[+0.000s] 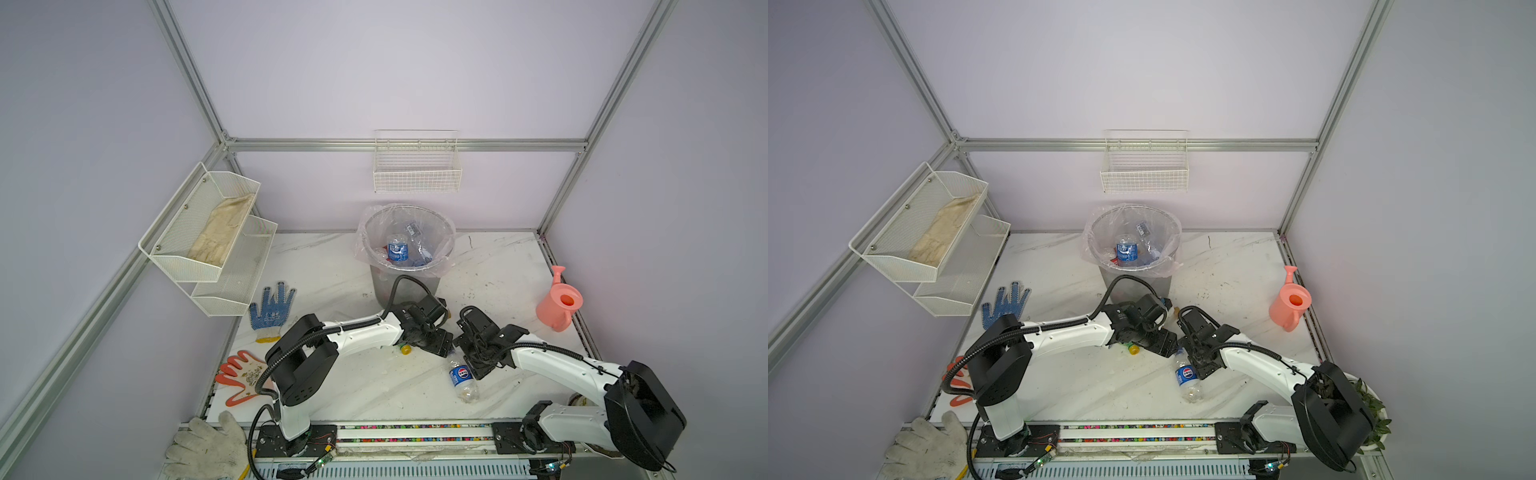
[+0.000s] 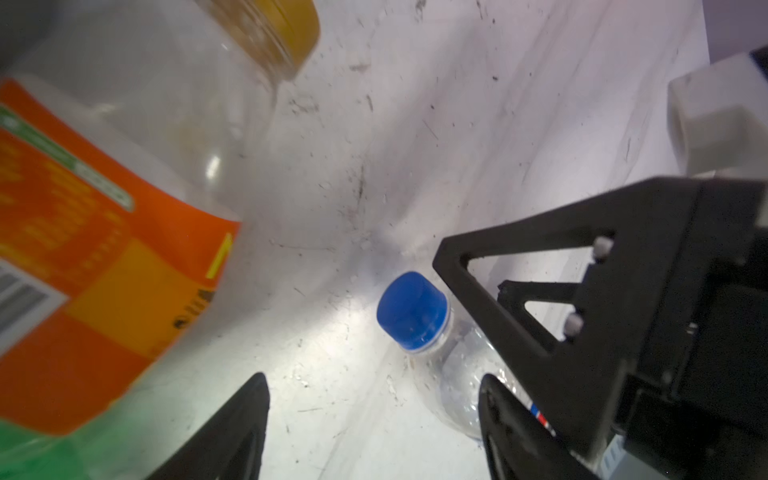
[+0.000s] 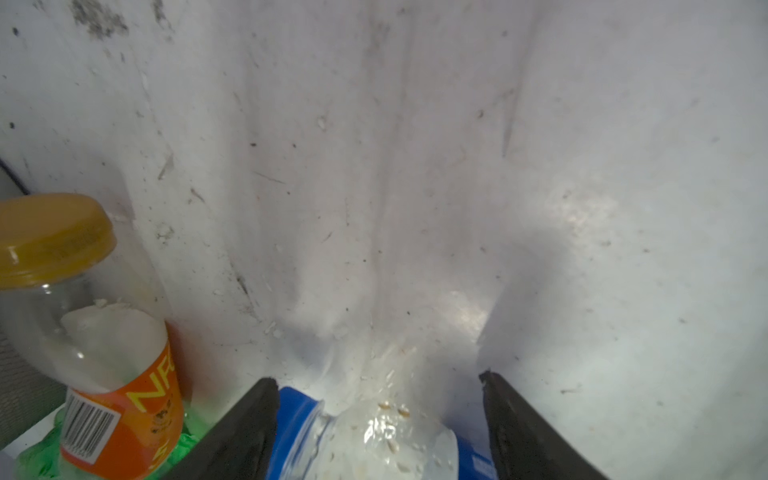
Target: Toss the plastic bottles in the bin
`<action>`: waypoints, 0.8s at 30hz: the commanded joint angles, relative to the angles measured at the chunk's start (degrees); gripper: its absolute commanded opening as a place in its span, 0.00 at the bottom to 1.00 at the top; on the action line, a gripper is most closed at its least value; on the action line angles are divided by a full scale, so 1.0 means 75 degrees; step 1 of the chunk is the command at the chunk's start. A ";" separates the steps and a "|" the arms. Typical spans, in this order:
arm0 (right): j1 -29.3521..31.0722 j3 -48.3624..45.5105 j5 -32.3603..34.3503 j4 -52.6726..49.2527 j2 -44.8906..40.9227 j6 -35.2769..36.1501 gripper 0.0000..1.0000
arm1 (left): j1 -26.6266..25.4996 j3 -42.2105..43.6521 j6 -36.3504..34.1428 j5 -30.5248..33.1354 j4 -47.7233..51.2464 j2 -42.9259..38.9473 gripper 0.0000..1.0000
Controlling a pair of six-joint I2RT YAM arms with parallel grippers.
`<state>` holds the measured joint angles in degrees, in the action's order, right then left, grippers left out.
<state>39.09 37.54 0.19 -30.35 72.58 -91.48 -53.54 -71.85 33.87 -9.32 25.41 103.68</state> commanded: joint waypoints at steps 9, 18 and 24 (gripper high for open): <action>0.0084 0.0374 0.0792 -0.0506 -0.1064 -0.1892 0.78 | -0.0142 0.0392 0.0541 0.0516 0.0088 -0.1095 0.76; -0.1451 0.0927 0.1883 -0.1331 -0.1193 -0.0287 0.85 | -0.1138 0.0004 0.1636 0.0683 0.0511 -0.0956 0.82; -0.2381 0.1097 0.2021 -0.1907 -0.1466 0.0513 0.86 | -0.1317 -0.0537 0.1954 0.0485 0.0893 -0.0337 0.85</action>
<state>22.39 45.67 13.78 -39.40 63.90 -88.14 -63.40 -70.94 45.80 -4.95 30.04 100.53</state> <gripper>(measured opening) 0.860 0.846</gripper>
